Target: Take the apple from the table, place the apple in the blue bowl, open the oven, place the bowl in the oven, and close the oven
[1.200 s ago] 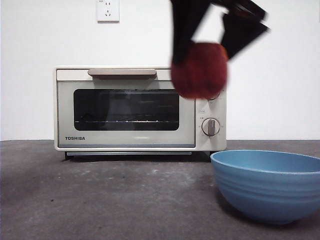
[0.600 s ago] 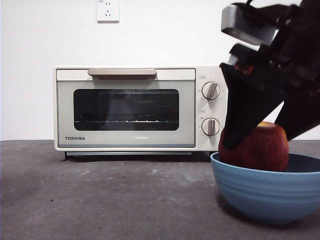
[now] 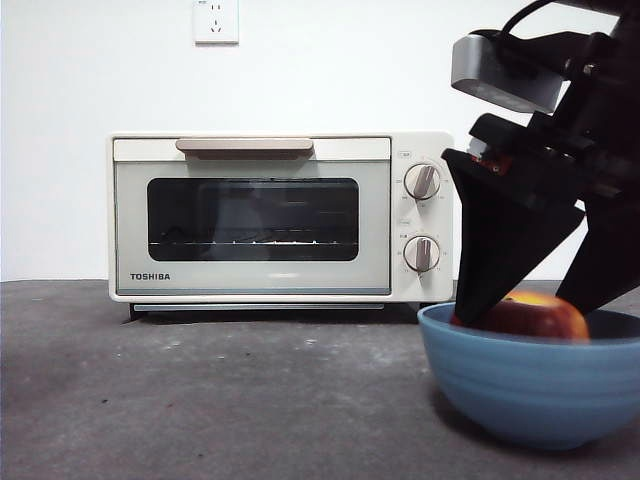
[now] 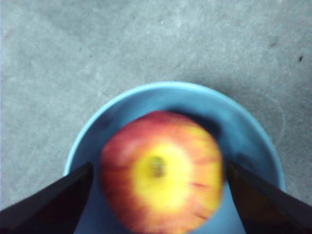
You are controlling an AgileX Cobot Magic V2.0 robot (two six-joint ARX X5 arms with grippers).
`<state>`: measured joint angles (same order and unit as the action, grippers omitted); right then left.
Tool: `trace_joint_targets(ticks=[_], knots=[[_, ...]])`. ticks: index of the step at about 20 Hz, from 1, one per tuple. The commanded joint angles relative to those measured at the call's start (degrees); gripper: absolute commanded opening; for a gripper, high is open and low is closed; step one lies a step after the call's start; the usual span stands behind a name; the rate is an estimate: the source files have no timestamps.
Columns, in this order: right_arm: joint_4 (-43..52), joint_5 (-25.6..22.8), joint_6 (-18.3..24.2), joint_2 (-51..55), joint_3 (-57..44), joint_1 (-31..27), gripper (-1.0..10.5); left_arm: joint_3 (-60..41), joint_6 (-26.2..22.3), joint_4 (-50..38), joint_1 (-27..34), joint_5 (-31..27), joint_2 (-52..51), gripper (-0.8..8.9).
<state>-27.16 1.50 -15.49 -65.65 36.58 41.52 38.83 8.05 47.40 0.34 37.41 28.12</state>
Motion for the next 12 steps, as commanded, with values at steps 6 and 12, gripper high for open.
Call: trace_joint_targets(ticks=[6,12], knots=[[-0.5,-2.7,0.6,2.2,3.8,1.1,4.5,1.1,2.3,-4.5,0.0,0.1,0.7,0.07],[-14.6,-6.0,1.3,9.3,13.1,-0.2,4.5,2.8,5.2,-16.6,-0.3,0.1,8.7,0.07]])
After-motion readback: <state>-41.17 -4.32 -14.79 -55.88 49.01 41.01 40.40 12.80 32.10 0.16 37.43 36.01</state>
